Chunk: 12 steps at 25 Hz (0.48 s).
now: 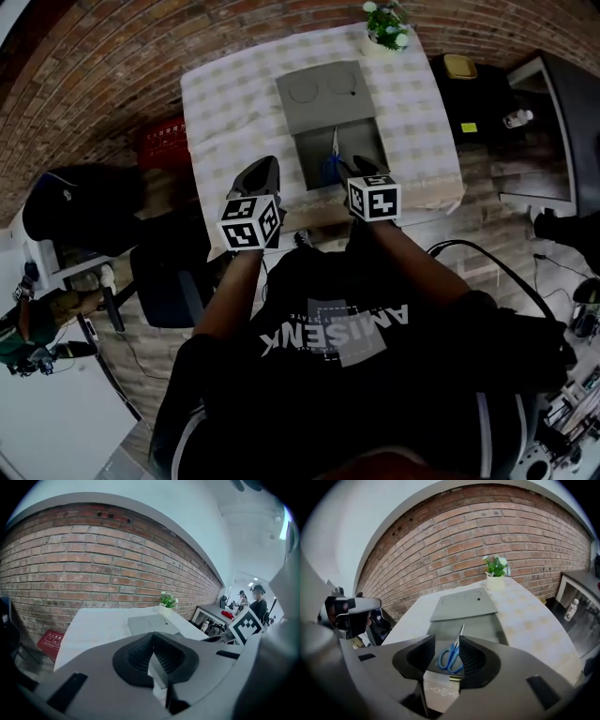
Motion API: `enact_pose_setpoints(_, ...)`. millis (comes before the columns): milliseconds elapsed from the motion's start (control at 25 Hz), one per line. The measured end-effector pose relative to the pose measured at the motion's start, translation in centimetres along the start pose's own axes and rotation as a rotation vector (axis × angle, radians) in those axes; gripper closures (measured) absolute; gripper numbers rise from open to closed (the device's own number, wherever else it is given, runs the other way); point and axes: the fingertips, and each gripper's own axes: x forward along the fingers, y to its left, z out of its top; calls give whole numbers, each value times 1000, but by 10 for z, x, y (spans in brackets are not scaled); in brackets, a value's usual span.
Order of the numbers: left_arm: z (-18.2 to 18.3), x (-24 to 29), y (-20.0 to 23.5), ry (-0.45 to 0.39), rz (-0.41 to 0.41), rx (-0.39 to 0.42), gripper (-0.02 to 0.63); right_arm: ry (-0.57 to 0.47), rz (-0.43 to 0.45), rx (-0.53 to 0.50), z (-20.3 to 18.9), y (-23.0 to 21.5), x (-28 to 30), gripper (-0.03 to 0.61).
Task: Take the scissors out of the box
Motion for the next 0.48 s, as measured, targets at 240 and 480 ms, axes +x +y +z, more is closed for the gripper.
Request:
enact_pose_setpoints(240, -14, 2, 19, 30, -63, -13, 601, 67, -84, 28, -26, 3, 22, 371)
enact_pose_setpoints(480, -25, 7, 32, 58, -124, -6, 601, 92, -165, 41, -39, 7, 39, 351)
